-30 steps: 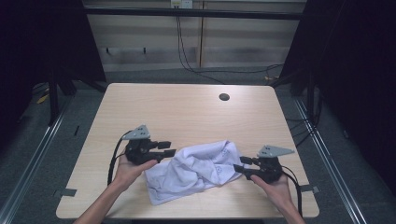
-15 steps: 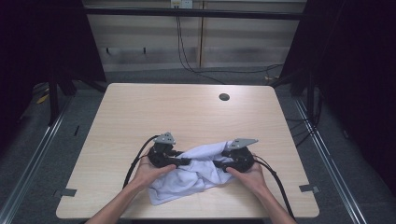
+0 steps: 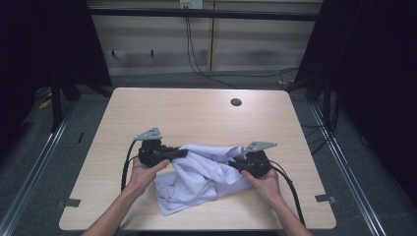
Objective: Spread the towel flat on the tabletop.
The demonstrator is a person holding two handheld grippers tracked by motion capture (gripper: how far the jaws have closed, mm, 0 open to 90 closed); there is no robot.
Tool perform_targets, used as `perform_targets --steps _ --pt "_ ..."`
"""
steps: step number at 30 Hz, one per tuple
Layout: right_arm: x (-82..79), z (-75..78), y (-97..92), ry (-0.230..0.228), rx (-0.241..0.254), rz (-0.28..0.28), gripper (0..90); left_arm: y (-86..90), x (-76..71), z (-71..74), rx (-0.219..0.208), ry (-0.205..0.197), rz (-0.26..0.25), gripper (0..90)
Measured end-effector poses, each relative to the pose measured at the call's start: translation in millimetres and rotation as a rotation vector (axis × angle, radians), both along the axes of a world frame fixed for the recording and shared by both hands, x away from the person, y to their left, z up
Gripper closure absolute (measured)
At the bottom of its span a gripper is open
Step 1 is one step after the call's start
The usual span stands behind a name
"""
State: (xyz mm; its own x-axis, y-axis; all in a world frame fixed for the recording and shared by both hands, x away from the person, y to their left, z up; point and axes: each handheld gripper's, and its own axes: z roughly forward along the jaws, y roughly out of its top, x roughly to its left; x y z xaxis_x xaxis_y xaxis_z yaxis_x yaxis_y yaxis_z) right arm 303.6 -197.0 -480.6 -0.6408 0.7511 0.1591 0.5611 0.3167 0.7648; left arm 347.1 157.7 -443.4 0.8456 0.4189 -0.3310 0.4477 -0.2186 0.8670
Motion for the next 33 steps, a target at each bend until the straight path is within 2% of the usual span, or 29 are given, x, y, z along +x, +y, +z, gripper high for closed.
perform_targets --steps 2,7,9,10,11,12,15,17,19,21,22,23,24,25,27,31,33 --pt "-0.5 14.4 -8.8 -0.020 0.041 -0.026 78.6 4.6 0.9 5.1 -0.021 -0.002 0.015 85.1" --pt "-3.0 39.8 -21.0 -0.071 0.086 -0.035 80.3 7.3 0.8 20.8 -0.045 -0.009 0.049 85.5" --pt "-3.6 47.2 -23.9 -0.080 0.097 -0.029 82.9 12.2 1.8 26.3 -0.063 -0.007 0.090 85.8" --pt "-4.0 50.4 -25.3 -0.085 0.096 -0.032 83.1 16.6 3.6 27.9 -0.077 0.007 0.106 85.8" --pt "-4.0 50.4 -25.3 -0.085 0.096 -0.032 83.1 16.6 3.6 27.9 -0.077 0.007 0.106 85.8" --pt "-4.2 54.7 -30.2 -0.079 0.120 -0.027 84.2 26.7 6.3 29.3 -0.095 0.019 0.128 85.8" --pt "-5.3 62.1 -28.8 -0.081 0.121 -0.014 84.6 31.4 6.3 29.0 -0.097 0.025 0.157 85.8" --pt "-2.3 70.6 -26.5 -0.087 0.116 -0.020 84.7 33.2 8.3 32.0 -0.110 0.015 0.165 85.8" --pt "5.7 84.2 -26.8 -0.097 0.132 -0.029 85.0 34.6 12.6 39.6 -0.153 0.000 0.179 85.8" --pt "16.0 102.5 -26.2 -0.116 0.137 -0.043 85.1 34.1 18.3 52.8 -0.166 -0.031 0.201 85.8" --pt "21.6 112.7 -25.8 -0.132 0.139 -0.050 85.1 34.1 21.7 61.2 -0.159 -0.048 0.206 85.8" --pt "27.1 123.6 -25.4 -0.143 0.147 -0.060 85.1 34.1 21.7 61.2 -0.159 -0.048 0.206 85.7" --pt "32.6 134.6 -25.1 -0.161 0.156 -0.070 85.1 35.2 28.2 79.8 -0.168 -0.087 0.220 85.7" --pt "38.2 145.6 -24.4 -0.177 0.161 -0.073 85.1 35.4 31.8 89.2 -0.177 -0.102 0.227 85.7" --pt "49.4 167.4 -21.6 -0.209 0.158 -0.088 85.1 35.1 38.5 107.1 -0.167 -0.142 0.240 85.8" --pt "73.0 205.0 -16.6 -0.256 0.141 -0.100 85.1 36.0 54.8 138.1 -0.187 -0.161 0.263 85.8" --pt "83.4 220.0 -15.5 -0.265 0.139 -0.106 85.1 36.3 58.5 154.1 -0.188 -0.206 0.275 85.7"
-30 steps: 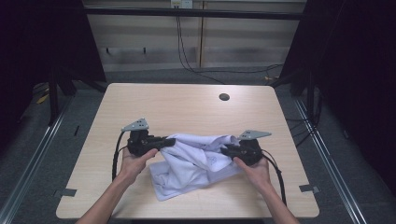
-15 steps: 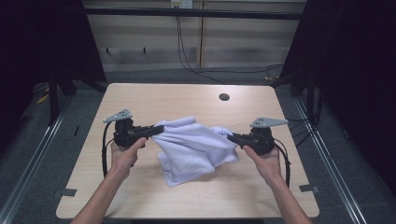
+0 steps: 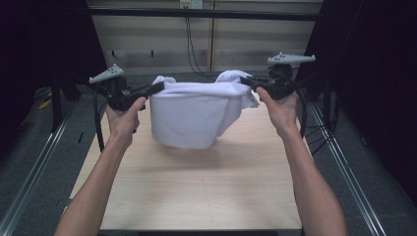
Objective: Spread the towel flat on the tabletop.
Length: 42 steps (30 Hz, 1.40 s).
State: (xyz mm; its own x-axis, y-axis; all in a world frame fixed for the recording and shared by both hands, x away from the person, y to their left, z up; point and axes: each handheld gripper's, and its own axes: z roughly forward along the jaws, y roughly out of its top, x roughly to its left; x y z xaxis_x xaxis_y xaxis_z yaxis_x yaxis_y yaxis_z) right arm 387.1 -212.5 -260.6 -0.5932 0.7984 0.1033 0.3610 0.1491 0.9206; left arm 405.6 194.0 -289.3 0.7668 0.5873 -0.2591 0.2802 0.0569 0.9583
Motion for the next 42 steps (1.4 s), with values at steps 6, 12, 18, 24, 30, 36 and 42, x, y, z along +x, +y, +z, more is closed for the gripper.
perform_targets --steps 6,12,18,24,30,36,42 --pt "-1.7 28.9 -3.5 -0.130 0.104 0.002 85.3 0.3 -15.0 28.5 0.020 -0.118 -0.024 85.7" --pt "-22.5 -30.0 -10.1 -0.035 0.020 0.029 85.8 -12.8 -41.7 -45.8 0.136 0.015 -0.121 85.5" --pt "-50.9 -108.1 -22.3 0.111 -0.025 0.069 86.0 -26.6 -74.9 -131.6 0.199 0.191 -0.266 84.4" --pt "-105.8 -189.3 -35.3 0.277 -0.083 0.115 86.1 -34.0 -110.0 -167.9 0.236 0.306 -0.382 63.3" --pt "-119.4 -223.9 -56.9 0.351 -0.134 0.066 86.1 -15.4 -96.5 -156.0 0.151 0.257 -0.345 50.9" --pt "-96.0 -234.3 -72.8 0.343 -0.145 0.009 85.8 -9.1 -54.9 -196.6 0.331 0.333 -0.208 53.3" --pt "-79.8 -233.4 -75.4 0.317 -0.149 -0.060 67.2 -16.6 -58.5 -215.3 0.450 0.325 -0.216 72.3"
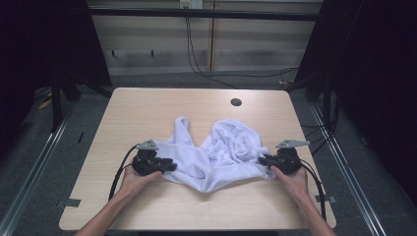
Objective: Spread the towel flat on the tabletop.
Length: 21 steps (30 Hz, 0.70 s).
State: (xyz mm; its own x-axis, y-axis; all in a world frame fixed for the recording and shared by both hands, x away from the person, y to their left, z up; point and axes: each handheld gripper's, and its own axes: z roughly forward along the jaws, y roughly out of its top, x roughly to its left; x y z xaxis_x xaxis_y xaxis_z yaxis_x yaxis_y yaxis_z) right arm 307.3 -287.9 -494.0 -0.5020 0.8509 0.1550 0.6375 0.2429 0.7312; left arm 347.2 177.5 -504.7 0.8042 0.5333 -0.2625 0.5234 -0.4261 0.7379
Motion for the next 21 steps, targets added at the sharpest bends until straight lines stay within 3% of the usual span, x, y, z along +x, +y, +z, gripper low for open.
perform_targets --steps 1,4,8,10,11,14,15,16,17,21 --pt "-0.8 1.7 -0.2 -0.006 0.006 0.008 61.7 -1.6 -2.2 1.3 0.010 -0.004 -0.001 77.7" --pt "-9.8 12.8 -1.3 -0.042 0.030 0.000 51.8 -5.5 -10.4 1.9 0.016 0.001 0.003 80.2" --pt "-25.1 31.4 -2.4 -0.109 0.038 -0.016 47.5 -11.4 -30.1 2.5 -0.004 0.066 -0.044 79.9" --pt "-28.5 35.6 -1.0 -0.113 0.060 -0.010 47.5 -14.6 -37.2 3.4 0.003 0.074 -0.060 79.0" --pt "-33.8 41.5 7.5 -0.129 0.083 0.028 47.4 -21.4 -51.2 6.0 0.016 0.082 -0.103 78.0" --pt "-37.0 45.4 30.7 -0.122 0.102 0.102 49.1 -24.7 -65.0 12.6 0.017 0.070 -0.156 73.0" --pt "-36.4 46.4 41.3 -0.124 0.109 0.136 50.1 -22.1 -65.6 15.5 0.010 0.054 -0.155 70.8" --pt "-36.4 46.4 41.3 -0.124 0.109 0.136 50.1 -22.1 -65.6 15.5 0.010 0.054 -0.155 67.9" --pt "-33.7 48.0 64.8 -0.115 0.135 0.199 52.2 -10.3 -61.4 23.3 -0.036 0.016 -0.092 63.5" --pt "-21.3 47.5 115.8 -0.098 0.135 0.320 56.2 21.6 -44.9 36.1 -0.155 -0.029 0.006 59.2"
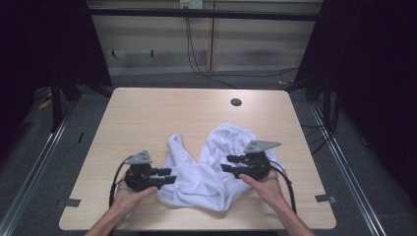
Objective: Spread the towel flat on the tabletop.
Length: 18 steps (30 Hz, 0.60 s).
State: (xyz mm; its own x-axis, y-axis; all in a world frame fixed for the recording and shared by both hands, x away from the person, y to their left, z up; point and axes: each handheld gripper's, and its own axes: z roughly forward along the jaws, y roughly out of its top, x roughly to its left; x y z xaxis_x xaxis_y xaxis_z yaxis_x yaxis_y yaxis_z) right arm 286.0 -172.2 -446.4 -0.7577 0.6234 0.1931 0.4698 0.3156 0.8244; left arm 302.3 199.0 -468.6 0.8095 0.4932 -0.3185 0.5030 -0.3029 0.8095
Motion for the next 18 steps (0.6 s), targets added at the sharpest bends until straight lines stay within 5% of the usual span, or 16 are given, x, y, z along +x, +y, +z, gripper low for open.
perform_targets --steps 1,3,5,9,11,14,18 --pt "4.6 -0.8 11.7 0.001 0.003 0.022 57.1 0.0 0.0 0.0 0.000 0.000 0.000 59.3" --pt "14.5 -3.7 33.3 0.006 -0.008 0.060 57.2 20.5 13.3 1.4 -0.046 -0.017 0.102 59.5" --pt "19.6 -6.1 43.3 0.010 -0.016 0.079 56.4 24.7 17.4 0.2 -0.047 -0.009 0.118 59.5" --pt "39.1 -25.4 81.0 0.053 -0.103 0.152 49.9 39.6 28.3 -5.5 -0.062 0.013 0.180 58.3" --pt "42.0 -33.2 86.9 0.074 -0.130 0.160 54.4 41.7 28.2 -6.8 -0.058 0.014 0.186 57.1" --pt "35.7 -33.6 85.6 0.043 -0.114 0.166 82.1 42.1 26.5 -5.9 -0.063 0.011 0.185 55.9" --pt "18.9 -16.4 65.7 0.002 -0.081 0.129 86.4 40.5 25.0 -3.7 -0.073 0.003 0.187 55.3"
